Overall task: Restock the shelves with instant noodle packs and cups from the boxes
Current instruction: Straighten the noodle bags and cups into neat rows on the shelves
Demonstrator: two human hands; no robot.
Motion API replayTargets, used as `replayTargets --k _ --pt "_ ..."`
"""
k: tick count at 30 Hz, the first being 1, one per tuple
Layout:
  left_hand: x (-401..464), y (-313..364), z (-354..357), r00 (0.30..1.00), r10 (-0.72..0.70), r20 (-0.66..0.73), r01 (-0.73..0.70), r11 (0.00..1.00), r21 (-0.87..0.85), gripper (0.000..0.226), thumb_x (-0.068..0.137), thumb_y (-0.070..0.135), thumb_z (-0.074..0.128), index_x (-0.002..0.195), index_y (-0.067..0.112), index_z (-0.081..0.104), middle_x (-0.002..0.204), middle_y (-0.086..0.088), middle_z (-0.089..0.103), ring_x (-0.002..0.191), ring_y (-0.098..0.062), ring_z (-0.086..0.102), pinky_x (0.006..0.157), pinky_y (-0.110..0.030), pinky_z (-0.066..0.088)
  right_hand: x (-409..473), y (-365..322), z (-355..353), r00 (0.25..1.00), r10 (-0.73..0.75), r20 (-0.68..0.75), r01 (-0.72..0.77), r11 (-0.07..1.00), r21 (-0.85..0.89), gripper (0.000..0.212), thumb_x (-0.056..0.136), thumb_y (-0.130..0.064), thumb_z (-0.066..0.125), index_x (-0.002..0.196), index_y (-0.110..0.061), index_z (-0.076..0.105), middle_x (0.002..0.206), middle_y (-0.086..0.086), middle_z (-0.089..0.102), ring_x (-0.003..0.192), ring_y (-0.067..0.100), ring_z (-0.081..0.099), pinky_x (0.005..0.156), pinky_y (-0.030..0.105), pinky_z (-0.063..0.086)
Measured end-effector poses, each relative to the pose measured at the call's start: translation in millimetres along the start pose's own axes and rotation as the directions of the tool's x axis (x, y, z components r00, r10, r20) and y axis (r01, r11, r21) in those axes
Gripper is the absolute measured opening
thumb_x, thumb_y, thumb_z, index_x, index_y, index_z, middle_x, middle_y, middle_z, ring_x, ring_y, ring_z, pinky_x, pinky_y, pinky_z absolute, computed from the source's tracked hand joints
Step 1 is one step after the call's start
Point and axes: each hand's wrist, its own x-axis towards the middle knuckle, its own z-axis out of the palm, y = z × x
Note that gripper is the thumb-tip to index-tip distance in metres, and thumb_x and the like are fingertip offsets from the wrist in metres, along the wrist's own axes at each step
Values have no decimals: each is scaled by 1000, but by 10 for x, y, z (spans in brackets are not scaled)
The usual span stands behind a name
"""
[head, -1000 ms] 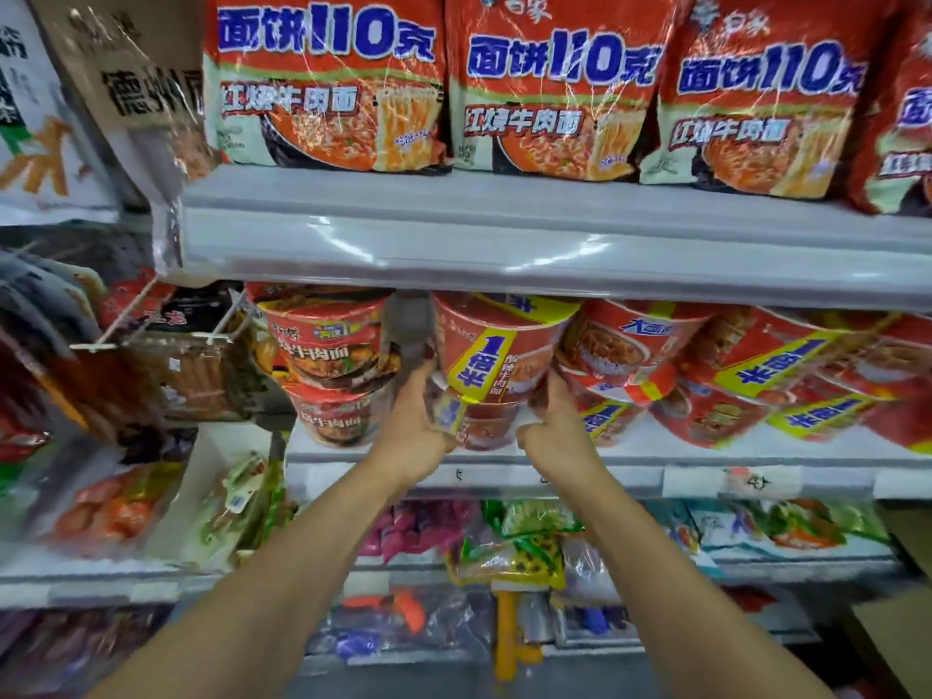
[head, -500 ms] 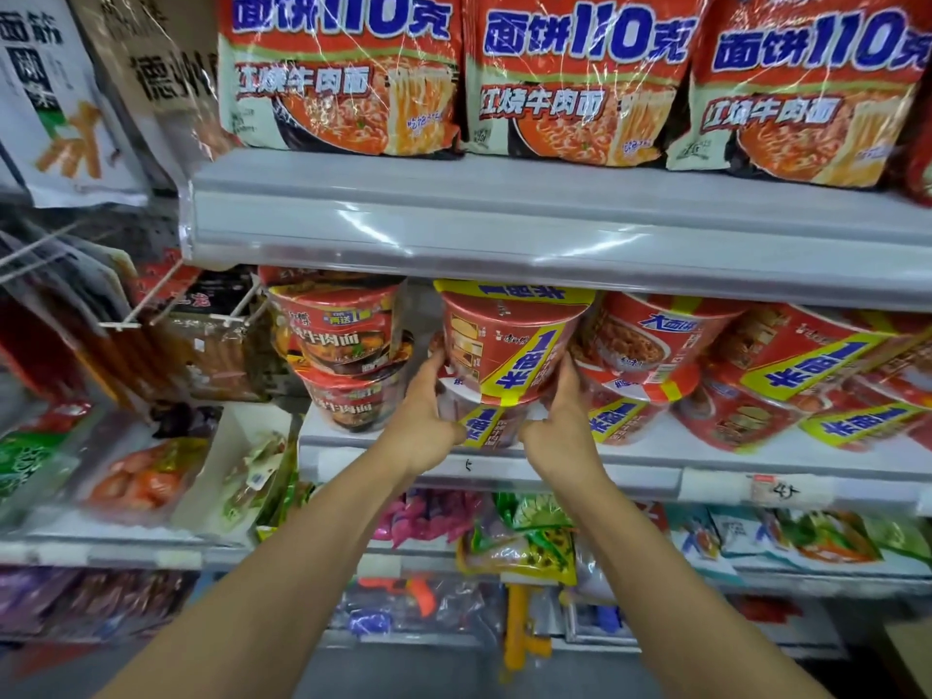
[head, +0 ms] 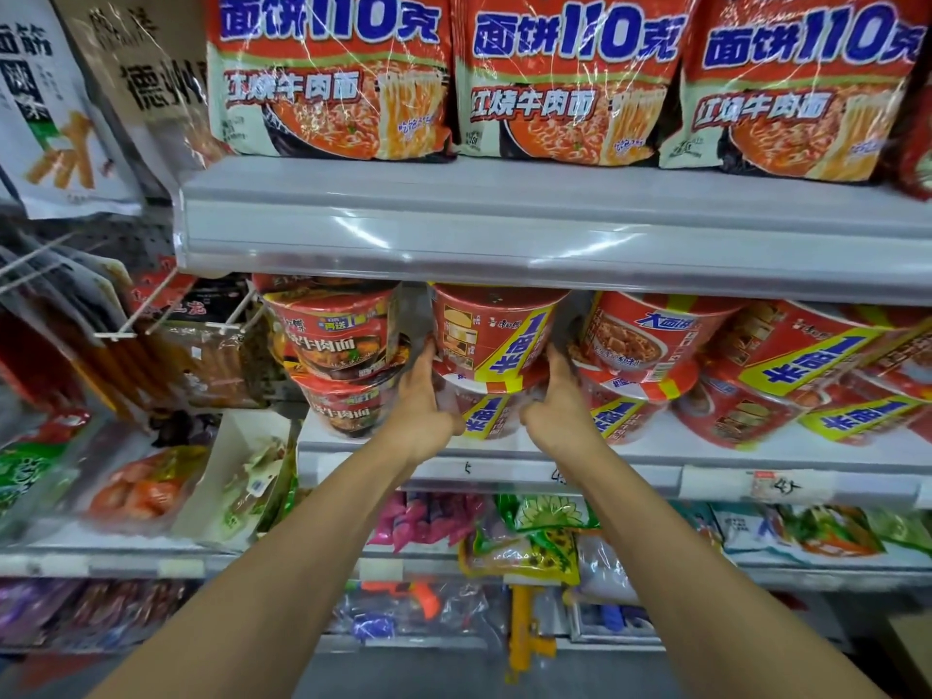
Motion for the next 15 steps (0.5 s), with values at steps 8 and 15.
replayTargets --k 8,15 --pt "28 -54 -32 1000 25 -10 -25 1000 18 102 59 19 60 142 53 10 146 4 38 137 -21 33 109 -52 35 3 98 46 1000 -4 24 4 1000 -20 85 84 9 51 153 -22 13 156 3 23 143 24 24 115 39 28" --pt "-56 -22 2 999 20 -45 -19 999 33 101 63 17 57 142 53 6 146 3 39 140 -23 27 109 -55 32 12 113 -13 998 -18 67 20 999 -27 84 84 8 52 153 -22 13 157 3 22 143 24 24 115 40 28"
